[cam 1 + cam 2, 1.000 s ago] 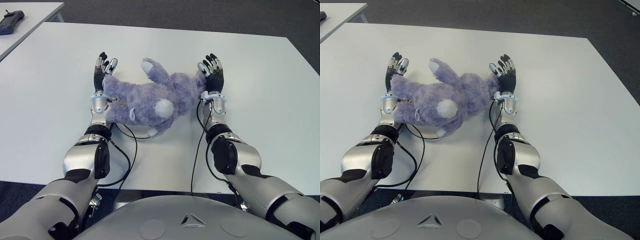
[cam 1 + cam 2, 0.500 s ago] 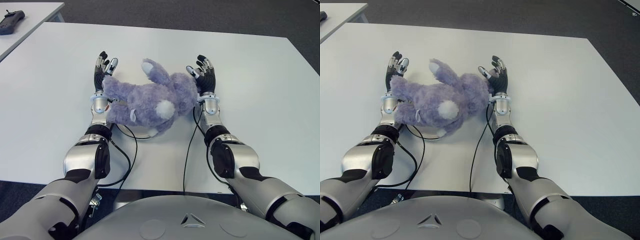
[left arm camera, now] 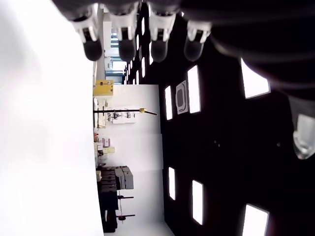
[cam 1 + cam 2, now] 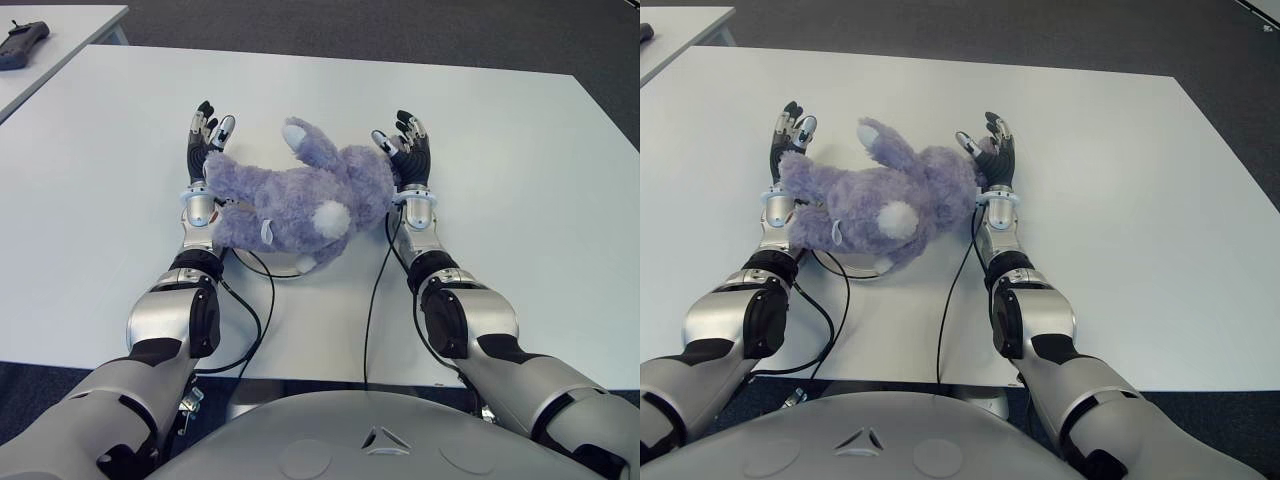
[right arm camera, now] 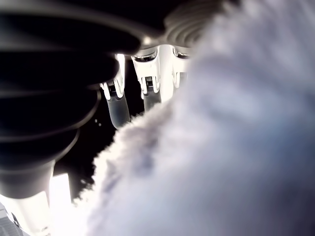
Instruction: Put the doll into the plate.
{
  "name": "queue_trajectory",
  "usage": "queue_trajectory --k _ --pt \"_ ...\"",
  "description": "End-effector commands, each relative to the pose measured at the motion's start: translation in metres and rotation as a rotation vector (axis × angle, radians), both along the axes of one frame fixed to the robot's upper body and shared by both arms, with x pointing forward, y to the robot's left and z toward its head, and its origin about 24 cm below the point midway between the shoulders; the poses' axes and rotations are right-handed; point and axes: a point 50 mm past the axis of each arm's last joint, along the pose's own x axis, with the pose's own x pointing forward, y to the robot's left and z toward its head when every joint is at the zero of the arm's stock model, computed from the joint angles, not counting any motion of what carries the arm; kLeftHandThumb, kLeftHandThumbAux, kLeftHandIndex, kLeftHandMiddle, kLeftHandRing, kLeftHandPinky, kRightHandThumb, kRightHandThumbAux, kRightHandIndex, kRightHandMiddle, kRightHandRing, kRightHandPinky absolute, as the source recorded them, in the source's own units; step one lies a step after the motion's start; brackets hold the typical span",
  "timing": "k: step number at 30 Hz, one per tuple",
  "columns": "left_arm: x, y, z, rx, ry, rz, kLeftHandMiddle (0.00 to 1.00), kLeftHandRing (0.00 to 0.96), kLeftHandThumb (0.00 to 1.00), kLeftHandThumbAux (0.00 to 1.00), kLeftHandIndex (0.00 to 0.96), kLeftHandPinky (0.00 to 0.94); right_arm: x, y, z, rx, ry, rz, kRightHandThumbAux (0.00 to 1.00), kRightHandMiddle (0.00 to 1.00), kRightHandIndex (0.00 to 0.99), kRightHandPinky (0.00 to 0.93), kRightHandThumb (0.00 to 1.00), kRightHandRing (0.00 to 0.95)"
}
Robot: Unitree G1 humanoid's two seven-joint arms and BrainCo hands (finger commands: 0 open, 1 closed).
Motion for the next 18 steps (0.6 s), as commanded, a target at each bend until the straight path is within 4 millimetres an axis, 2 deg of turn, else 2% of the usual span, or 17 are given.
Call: queue_trajectory --k 1,10,18 --pt "-0.0965 -0.0081 -0.1102 -0.092 0.412 0.031 0.011 0.000 0.000 0.451 0.000 0.000 -0.0768 0.0064 -0.1030 -0.023 0.389 0.020 0.707 0.153 0.184 0.030 0.000 0.099" --pt "-0.0969 -0.0076 -0.1104 -0.087 0.414 0.031 0.015 0.000 0.000 0.460 0.004 0.000 -0.0768 0.0059 -0.1044 0.005 0.406 0.020 0.680 0.138 0.153 0.031 0.000 0.090" --pt "-0.0972 -0.0070 -0.1105 -0.084 0.414 0.035 0.019 0.000 0.000 0.463 0.007 0.000 -0.0770 0.0058 -0.1054 0.028 0.416 0.021 0.709 0.146 0.148 0.051 0.000 0.100"
